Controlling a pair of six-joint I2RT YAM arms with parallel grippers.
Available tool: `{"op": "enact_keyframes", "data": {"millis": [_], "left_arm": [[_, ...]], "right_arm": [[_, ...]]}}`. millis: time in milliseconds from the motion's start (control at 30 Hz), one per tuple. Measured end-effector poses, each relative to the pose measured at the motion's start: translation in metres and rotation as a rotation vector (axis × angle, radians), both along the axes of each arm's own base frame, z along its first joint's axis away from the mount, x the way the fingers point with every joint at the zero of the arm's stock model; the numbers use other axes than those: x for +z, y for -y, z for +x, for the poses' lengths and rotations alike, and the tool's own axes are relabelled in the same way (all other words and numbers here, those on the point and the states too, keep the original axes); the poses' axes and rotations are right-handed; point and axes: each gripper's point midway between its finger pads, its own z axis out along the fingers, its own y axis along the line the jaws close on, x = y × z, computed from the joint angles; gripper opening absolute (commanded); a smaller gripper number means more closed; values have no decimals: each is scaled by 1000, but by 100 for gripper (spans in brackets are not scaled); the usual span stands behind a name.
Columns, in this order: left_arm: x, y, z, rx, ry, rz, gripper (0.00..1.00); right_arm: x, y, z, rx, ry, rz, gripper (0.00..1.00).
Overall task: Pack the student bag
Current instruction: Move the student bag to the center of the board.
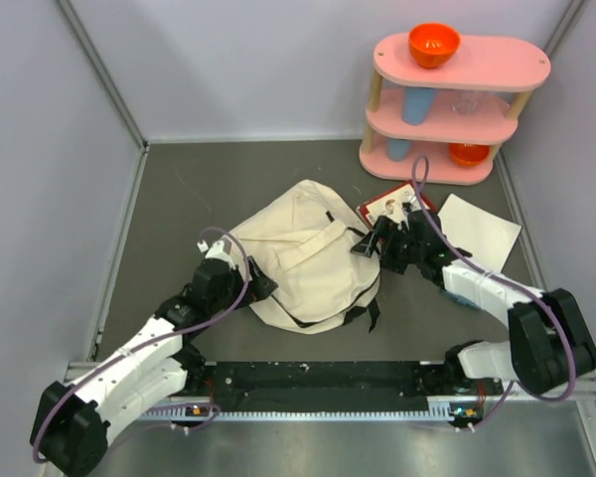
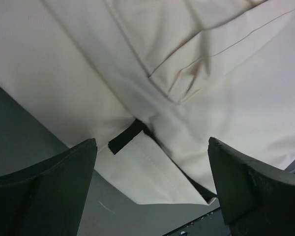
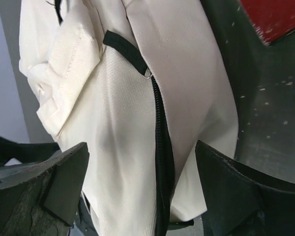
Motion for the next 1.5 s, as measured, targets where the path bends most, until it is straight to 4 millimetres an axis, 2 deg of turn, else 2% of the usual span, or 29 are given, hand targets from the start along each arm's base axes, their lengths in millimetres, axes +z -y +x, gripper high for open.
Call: {"op": "enact_keyframes", "data": {"millis": [100, 167, 367, 600, 800, 967, 1133, 1233, 1400, 1500], "left_arm": [[-28, 1, -9, 16, -64, -68, 99], [-37, 2, -9, 25, -86, -107, 99], [-41, 4, 5, 36, -124, -193, 99], [-34, -14, 36, 83, -136, -203, 99], [1, -12, 60, 39, -89, -225, 99], [6, -15, 56, 37, -85, -213, 99], [13, -19, 50, 33, -63, -185, 99], [22, -22, 51, 32, -52, -158, 99], [36, -26, 54, 35, 2, -140, 99], [42, -28, 54, 37, 30, -135, 99]], "right_arm": [[-16, -14, -4, 47, -63, 36, 88], [-26, -22, -8, 71, -98, 42, 88], [-41, -54, -16, 140, -151, 46, 88], [-39, -88, -12, 165, -139, 79, 86], [-38, -117, 4, 150, -144, 132, 85], [-33, -125, 11, 152, -149, 112, 86], [-20, -115, 17, 152, -80, 28, 88], [3, -101, 20, 147, 1, -17, 90], [54, -62, 31, 105, 150, -62, 93], [75, -32, 42, 45, 192, -60, 93]]}}
